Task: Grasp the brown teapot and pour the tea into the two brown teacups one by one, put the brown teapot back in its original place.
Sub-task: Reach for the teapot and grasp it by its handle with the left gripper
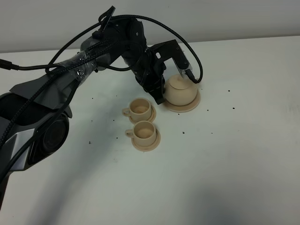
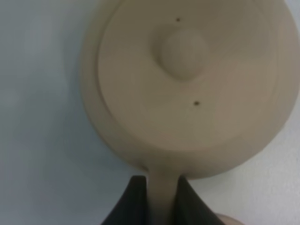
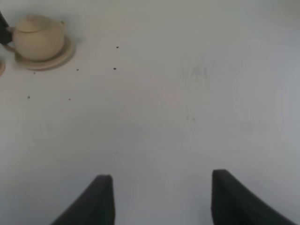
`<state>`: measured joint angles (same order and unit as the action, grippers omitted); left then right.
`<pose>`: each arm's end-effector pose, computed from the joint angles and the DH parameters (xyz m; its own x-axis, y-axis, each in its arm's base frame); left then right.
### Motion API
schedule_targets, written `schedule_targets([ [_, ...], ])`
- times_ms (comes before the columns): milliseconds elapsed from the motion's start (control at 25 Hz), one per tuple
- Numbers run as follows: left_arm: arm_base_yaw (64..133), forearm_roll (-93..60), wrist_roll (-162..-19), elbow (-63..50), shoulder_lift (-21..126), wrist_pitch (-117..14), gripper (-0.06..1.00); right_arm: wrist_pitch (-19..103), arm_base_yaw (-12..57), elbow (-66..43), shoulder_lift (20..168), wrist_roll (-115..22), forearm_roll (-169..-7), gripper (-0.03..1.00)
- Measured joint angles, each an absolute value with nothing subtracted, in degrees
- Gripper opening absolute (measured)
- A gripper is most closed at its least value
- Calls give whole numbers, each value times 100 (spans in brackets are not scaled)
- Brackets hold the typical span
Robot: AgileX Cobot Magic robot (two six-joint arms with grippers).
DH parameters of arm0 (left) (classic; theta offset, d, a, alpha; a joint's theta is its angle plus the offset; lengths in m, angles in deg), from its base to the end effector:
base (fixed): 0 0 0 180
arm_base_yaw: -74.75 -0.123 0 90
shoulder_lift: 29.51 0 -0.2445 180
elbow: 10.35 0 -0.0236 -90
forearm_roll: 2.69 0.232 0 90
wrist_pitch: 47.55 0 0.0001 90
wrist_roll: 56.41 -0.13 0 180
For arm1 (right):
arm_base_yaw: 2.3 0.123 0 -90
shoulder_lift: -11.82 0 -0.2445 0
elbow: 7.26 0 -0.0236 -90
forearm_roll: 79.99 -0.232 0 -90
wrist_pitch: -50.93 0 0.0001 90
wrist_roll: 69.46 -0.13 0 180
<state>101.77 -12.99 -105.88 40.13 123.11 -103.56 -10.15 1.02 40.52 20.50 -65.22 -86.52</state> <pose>0.4345 -0.2432 0.0907 -0.2515 0.8948 -0.3690 0.9304 0.3285 0.1626 0.0526 0.0160 0.2482 -0.4563 -0.0451 -0.8887 -0.1544 0.9876 0.0292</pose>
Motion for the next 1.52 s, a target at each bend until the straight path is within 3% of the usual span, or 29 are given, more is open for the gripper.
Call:
schedule_targets([
  [960,10120,-1676,-10824,4013,12210,-10355,15,-1015,102,4052,2050,-6522,-8652,49],
  [1520,10120,-1714,-10026,4021,12340,-10565,15,-1015,102,4052,2050,-6522,-8652,49],
])
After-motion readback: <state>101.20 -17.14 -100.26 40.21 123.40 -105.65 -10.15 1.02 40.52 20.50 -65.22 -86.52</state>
